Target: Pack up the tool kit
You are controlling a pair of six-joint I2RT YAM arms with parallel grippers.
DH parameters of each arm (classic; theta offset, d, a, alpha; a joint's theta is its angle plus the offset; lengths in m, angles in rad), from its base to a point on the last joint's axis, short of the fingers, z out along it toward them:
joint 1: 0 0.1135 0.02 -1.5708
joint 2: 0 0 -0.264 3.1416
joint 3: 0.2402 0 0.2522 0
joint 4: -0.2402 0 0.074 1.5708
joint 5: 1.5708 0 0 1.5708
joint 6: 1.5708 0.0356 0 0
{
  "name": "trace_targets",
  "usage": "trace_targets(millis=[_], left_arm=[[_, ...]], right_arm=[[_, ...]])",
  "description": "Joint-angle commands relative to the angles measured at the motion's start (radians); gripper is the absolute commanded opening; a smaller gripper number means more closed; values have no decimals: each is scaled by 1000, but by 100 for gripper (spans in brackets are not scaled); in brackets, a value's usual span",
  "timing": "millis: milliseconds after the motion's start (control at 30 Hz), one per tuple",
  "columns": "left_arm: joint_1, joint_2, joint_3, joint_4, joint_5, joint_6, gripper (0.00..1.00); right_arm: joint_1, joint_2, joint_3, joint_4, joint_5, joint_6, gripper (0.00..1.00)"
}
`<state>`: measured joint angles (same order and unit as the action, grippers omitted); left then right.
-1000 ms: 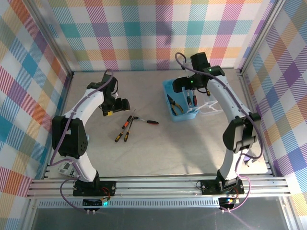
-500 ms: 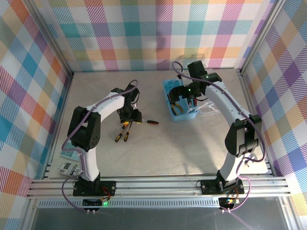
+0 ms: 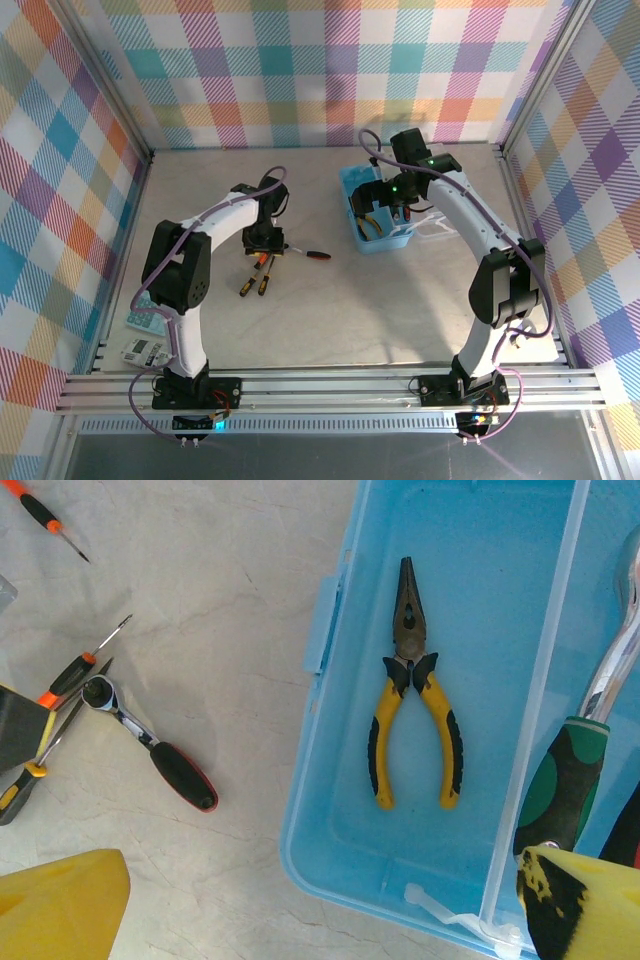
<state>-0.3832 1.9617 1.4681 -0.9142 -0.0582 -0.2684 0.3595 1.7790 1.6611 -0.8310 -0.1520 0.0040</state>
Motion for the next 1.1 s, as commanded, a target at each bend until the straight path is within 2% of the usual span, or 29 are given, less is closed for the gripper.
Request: trace_targets(millis=[0,200,533,1067], left_arm=[[28,-8,-16,-15,-30,3,48],[35,-33,-53,-27,-15,15,43],[45,-196,-276,-26,-28,-29,42],[53,-135,-327,38,70,-11,35]], right_arm=[[-1,-18,-2,7,-27,11,99],[-1,-15,2,3,-26,12,99],[-1,0,6,5,-38,14,99],[3,12,35,-3,-37,10,99]])
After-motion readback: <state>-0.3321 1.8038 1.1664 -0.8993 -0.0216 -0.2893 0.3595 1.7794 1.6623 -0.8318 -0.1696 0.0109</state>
